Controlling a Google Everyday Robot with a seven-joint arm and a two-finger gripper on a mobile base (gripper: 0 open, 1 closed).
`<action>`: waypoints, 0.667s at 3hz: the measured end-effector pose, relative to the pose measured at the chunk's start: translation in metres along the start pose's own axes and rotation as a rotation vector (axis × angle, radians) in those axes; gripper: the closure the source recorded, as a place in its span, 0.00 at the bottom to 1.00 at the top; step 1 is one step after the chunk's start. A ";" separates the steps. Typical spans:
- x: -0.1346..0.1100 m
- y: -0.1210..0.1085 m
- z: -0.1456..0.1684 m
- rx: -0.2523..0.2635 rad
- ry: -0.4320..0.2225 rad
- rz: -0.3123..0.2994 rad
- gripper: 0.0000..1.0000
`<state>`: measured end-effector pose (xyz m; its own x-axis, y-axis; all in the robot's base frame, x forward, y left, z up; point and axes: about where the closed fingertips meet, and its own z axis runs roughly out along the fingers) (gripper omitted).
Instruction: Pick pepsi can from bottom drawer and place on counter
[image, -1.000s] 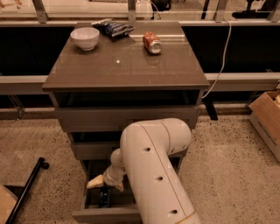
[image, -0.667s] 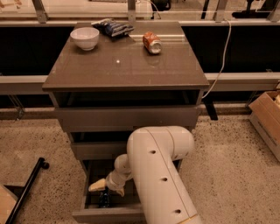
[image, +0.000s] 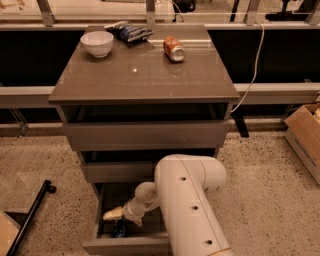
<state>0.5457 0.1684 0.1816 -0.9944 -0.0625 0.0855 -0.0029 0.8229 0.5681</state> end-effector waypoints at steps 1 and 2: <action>-0.010 -0.009 0.013 -0.016 0.001 0.000 0.00; -0.019 -0.014 0.029 -0.036 0.013 0.002 0.00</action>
Offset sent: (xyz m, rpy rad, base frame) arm 0.0295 0.0103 -0.0523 0.0592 0.0229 -0.0005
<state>0.5611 0.1749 0.1481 -0.9930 -0.0683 0.0967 0.0030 0.8019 0.5974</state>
